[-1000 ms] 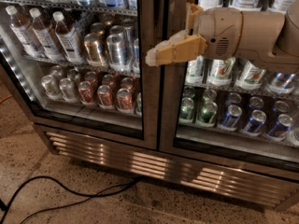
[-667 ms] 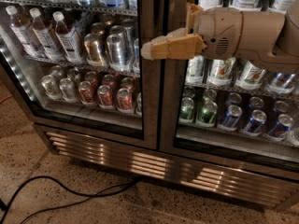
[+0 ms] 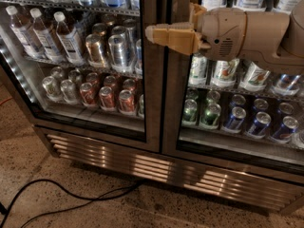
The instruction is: Open right fridge door
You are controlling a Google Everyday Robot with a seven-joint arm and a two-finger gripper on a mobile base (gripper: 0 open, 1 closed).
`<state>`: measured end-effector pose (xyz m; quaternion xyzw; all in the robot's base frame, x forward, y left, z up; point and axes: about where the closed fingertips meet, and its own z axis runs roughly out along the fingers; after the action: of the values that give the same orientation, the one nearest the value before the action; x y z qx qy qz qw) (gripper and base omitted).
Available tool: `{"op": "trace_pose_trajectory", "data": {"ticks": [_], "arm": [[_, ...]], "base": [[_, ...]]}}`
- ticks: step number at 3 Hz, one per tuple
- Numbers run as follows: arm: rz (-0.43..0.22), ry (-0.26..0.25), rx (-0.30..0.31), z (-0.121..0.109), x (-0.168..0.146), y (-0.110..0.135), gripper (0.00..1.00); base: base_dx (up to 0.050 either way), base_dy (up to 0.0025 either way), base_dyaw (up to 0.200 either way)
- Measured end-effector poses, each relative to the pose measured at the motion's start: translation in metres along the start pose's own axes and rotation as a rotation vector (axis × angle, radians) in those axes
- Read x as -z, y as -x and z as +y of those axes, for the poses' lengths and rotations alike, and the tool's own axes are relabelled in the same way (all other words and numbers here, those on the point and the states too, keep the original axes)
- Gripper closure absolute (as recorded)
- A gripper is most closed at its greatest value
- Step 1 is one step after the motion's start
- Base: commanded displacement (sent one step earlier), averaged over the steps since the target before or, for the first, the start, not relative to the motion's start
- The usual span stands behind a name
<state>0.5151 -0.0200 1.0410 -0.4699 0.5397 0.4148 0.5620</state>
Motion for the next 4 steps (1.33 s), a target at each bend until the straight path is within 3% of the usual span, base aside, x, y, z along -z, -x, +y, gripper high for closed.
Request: {"op": "trace_pose_trajectory", "data": {"ticks": [1,4], "arm": [[0.000,0.000,0.000,0.0000,0.0000,0.0000,1.00],[0.000,0.000,0.000,0.0000,0.0000,0.0000,1.00]], "base": [[-0.047,0.00000,0.000],[-0.050,0.00001,0.000]]}}
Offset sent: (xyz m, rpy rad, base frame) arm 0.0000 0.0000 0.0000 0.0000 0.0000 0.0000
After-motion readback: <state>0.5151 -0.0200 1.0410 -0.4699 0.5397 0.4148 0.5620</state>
